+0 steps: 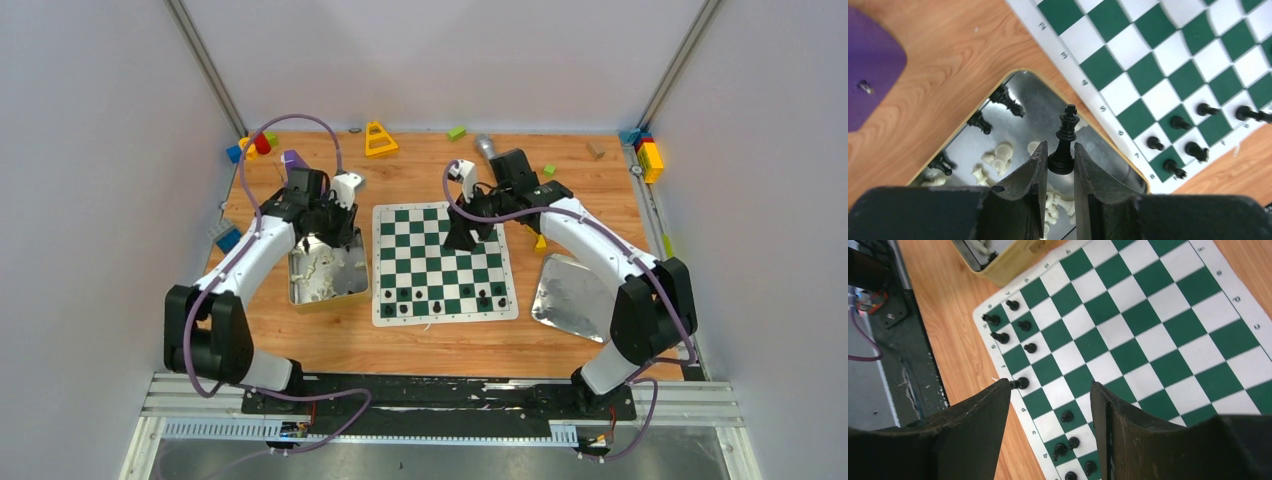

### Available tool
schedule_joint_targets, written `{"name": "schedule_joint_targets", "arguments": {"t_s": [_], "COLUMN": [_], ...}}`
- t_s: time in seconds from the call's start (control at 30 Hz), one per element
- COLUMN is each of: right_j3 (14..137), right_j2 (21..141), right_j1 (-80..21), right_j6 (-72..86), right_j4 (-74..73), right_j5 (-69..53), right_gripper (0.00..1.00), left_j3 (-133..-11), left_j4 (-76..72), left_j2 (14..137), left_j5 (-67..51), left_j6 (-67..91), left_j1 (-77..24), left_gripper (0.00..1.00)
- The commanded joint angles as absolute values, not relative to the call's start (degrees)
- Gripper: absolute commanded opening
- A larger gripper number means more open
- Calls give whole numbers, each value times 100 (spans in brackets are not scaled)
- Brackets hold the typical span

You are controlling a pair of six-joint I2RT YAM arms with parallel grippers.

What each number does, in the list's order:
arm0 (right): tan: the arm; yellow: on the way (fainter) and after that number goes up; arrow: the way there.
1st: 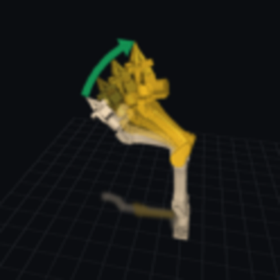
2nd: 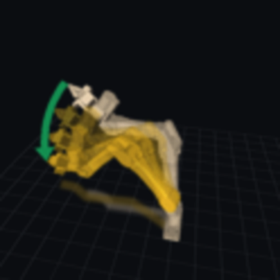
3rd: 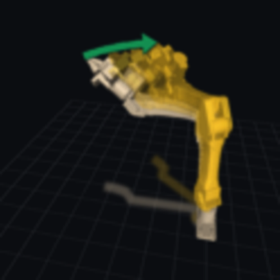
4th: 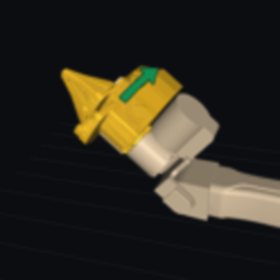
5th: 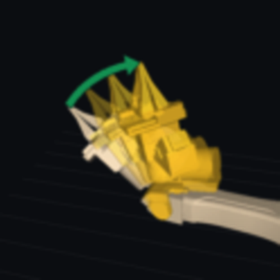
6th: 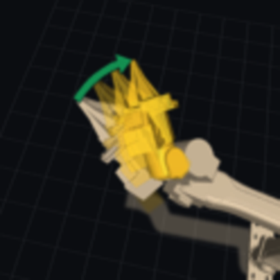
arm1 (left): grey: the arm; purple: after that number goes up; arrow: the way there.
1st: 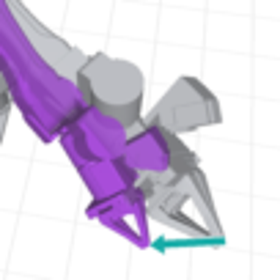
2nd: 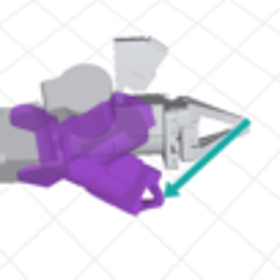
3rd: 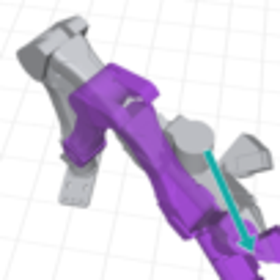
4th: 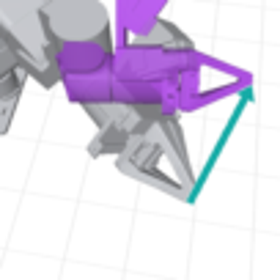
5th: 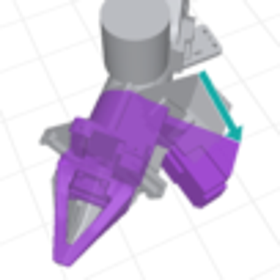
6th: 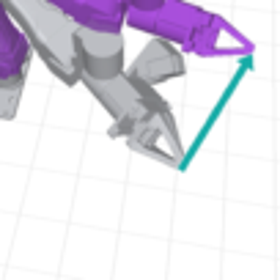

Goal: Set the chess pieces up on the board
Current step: Pick up the chess piece from the storage box, then place the chess piece on the chessboard.

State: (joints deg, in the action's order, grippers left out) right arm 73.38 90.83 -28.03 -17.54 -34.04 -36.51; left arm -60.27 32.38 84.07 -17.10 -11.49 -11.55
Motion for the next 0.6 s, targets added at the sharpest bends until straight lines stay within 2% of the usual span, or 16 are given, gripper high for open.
{"name": "schedule_joint_targets", "arguments": {"t_s": [0.0, 0.2, 0.57], "right_j3": [7974, 8726, 9251], "right_j2": [9344, 9989, 10723], "right_j1": [-2778, -2760, -2783], "right_j6": [-1291, -663, -132], "right_j4": [-3318, -3322, -3319], "right_j5": [-4569, -5526, -6571], "right_gripper": [61, 64, 66], "left_j3": [-6021, -6210, -6836], "left_j4": [3260, 3361, 3355], "left_j2": [7662, 7273, 7771], "left_j5": [-2861, -3353, -3364], "left_j6": [-1683, -1994, -1949], "left_j1": [-1193, -1792, -2808], "left_gripper": [9, 9, 8]}}
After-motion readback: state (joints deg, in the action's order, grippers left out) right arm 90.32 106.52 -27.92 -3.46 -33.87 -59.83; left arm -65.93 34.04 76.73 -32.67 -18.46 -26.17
